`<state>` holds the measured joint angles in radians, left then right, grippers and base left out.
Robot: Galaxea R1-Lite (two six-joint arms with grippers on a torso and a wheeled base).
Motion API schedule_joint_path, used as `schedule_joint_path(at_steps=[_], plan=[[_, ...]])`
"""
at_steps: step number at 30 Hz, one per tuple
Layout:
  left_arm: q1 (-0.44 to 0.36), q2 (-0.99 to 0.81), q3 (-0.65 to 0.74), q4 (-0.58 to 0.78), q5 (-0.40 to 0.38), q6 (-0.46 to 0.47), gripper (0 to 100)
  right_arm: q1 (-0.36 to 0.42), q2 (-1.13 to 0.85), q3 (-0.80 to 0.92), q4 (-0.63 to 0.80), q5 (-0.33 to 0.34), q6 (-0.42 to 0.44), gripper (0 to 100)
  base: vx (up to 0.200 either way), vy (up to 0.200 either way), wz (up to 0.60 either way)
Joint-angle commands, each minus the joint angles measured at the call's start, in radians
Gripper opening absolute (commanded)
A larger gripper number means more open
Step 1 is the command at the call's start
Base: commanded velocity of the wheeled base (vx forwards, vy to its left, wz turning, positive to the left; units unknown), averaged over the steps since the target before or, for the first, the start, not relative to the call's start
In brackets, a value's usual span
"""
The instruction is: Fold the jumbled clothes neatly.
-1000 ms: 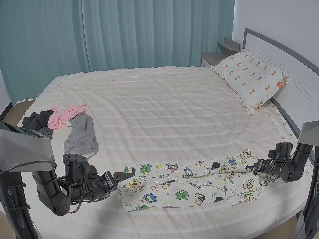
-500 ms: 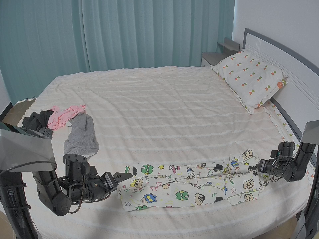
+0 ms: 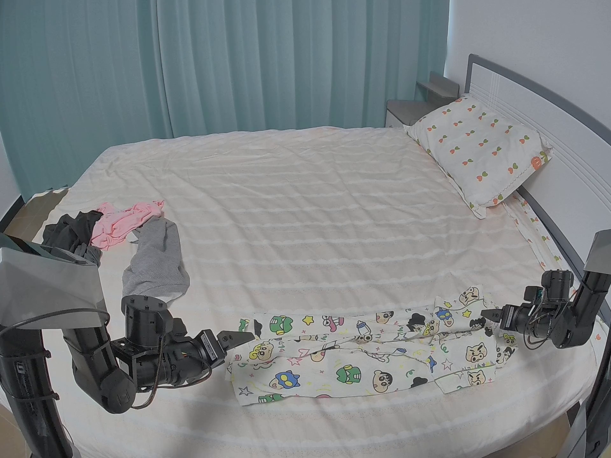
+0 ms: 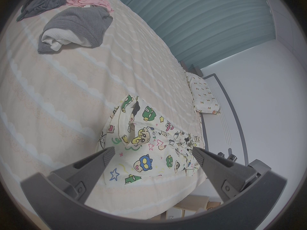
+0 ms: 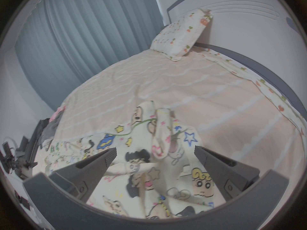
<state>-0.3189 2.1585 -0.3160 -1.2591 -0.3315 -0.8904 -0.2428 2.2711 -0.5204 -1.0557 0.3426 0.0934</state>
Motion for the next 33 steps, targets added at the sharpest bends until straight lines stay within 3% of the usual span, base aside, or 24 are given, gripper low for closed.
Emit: schedule_joint_path(at_steps=[1,3,5,12,19,24,25,33], plan=[[0.0,0.001,0.001,-0.002,0.0,-0.001,100,-0.062,-0.025,0.053,0.007,0.15,-0.1,100,0.0,0.0,0.0],[-0.002,0.001,0.003,-0.003,0.0,-0.001,100,-0.078,-0.001,0.062,0.008,0.223,-0.147,100,0.0,0.0,0.0],[-0.002,0.001,0.001,-0.003,0.0,-0.001,100,-0.086,0.033,0.059,0.007,0.256,-0.172,100,0.0,0.0,0.0],[-0.003,0.001,0.001,-0.003,-0.001,-0.001,100,-0.079,0.099,0.036,0.007,0.266,-0.189,100,0.0,0.0,0.0],[-0.005,0.003,0.001,-0.003,-0.001,-0.001,100,-0.058,0.123,0.019,0.005,0.335,-0.189,100,0.0,0.0,0.0],[-0.003,0.003,0.001,-0.003,0.0,-0.001,100,-0.041,0.128,0.008,0.007,0.334,-0.189,100,0.0,0.0,0.0],[-0.003,0.003,0.001,-0.003,0.0,-0.001,100,-0.041,0.133,0.008,0.008,0.335,-0.189,0,0.0,0.0,0.0],[-0.003,0.004,0.001,-0.003,0.0,0.001,100,-0.047,0.139,0.005,0.005,0.349,-0.187,0,0.0,0.0,0.0]])
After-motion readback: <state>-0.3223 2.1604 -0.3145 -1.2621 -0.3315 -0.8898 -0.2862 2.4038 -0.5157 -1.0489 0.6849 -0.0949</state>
